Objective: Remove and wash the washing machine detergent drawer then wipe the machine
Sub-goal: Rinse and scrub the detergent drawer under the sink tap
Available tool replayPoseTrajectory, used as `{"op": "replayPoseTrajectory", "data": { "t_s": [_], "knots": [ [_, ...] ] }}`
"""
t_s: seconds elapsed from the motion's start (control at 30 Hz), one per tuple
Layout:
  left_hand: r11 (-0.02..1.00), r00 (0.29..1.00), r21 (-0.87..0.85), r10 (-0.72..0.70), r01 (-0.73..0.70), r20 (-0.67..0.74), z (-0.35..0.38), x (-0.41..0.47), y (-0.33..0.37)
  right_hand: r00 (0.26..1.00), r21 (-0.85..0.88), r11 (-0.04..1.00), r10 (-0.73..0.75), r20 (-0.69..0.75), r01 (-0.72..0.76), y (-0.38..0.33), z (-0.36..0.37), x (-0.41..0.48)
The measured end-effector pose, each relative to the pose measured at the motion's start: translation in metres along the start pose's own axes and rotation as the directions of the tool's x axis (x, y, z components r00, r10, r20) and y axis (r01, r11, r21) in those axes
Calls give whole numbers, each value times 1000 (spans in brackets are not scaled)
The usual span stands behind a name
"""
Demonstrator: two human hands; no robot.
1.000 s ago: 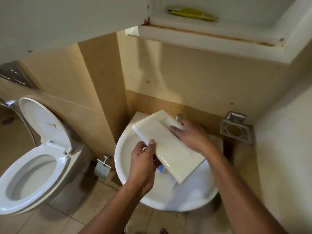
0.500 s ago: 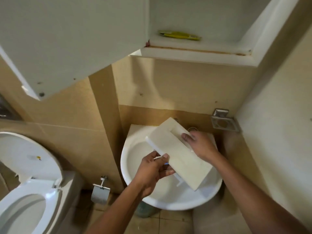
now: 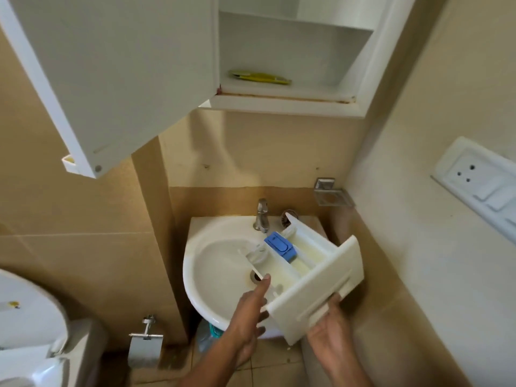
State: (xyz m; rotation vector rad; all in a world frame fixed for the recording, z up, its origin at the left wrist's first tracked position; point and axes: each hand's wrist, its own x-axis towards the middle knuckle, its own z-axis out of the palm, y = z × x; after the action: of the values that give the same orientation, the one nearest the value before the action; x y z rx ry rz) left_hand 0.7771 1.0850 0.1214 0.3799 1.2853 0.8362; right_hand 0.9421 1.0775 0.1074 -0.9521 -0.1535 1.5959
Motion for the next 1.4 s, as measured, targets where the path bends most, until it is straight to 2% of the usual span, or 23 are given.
{"op": "replayPoseTrajectory", "data": {
  "t_s": [0.13,0.27,0.33,0.37,0.43,0.47,0.5,0.57,0.63,0.67,0.7,0.73,0.8,0.83,0.87,0.9,0.97,1.03,1.1,1.17,1.23,1.33,1.4],
  "knots": [
    [951,965,-297,-5,85,261,-6,-5,8,993,50,995,78,93,-83,19,1,-14],
    [923,971,-377,12,81,239,-34,14,16,987,-227,969,121,105,-95,2,11,-12],
    [898,941,-429,61,93,332,-44,16,21,965,-657,750,219,141,-74,-34,23,-3],
    [890,934,-451,97,74,344,-51,19,23,954,-856,517,258,153,-3,-57,30,4],
    [855,929,-517,160,38,334,-66,23,27,959,-976,121,195,204,183,-107,48,18],
    [822,912,-567,189,57,365,-75,24,27,962,-967,85,105,250,242,-131,60,23],
    [811,905,-579,178,88,386,-78,20,30,950,-940,153,21,310,304,-151,73,26],
    [831,865,-556,269,14,424,-83,16,32,907,-800,463,-25,419,382,-186,95,28],
    [815,729,-567,461,-122,506,-85,12,30,860,-539,802,64,507,258,-195,113,34],
    [815,696,-561,489,-147,527,-83,8,29,862,-503,853,144,486,142,-187,112,43],
    [820,698,-547,490,-166,522,-84,7,26,883,-569,819,212,418,73,-168,103,59],
    [836,727,-526,459,-157,511,-85,8,22,905,-728,684,277,323,51,-147,86,77],
    [875,835,-475,329,-94,441,-88,8,15,919,-840,520,387,74,-152,-108,49,88],
    [894,885,-439,277,-93,376,-87,8,15,961,-900,427,274,34,-90,-93,35,89],
    [907,902,-418,227,-58,368,-85,7,14,955,-956,285,296,26,-63,-84,36,90],
    [913,909,-405,203,-41,365,-82,6,17,960,-931,363,271,73,-31,-84,38,92],
    [942,936,-334,149,-36,320,-69,8,20,925,-823,535,379,32,-191,-92,43,81],
    [972,965,-231,89,-30,246,-55,7,26,852,-813,520,520,59,-261,-105,49,75],
    [984,984,-178,50,-20,169,-37,1,42,837,-834,499,540,87,-235,-120,61,62],
    [981,980,-104,176,-167,90,-19,-13,68,881,-813,573,432,191,-104,-140,85,51],
    [922,916,-57,388,-384,104,-1,-37,108,887,-717,688,258,383,110,-168,113,36],
    [753,725,-67,650,-654,229,21,-74,166,733,-405,823,-21,679,399,-197,144,9],
    [694,666,-48,706,-719,240,26,-78,180,677,-267,822,-183,713,503,-192,141,7]
  ]
}}
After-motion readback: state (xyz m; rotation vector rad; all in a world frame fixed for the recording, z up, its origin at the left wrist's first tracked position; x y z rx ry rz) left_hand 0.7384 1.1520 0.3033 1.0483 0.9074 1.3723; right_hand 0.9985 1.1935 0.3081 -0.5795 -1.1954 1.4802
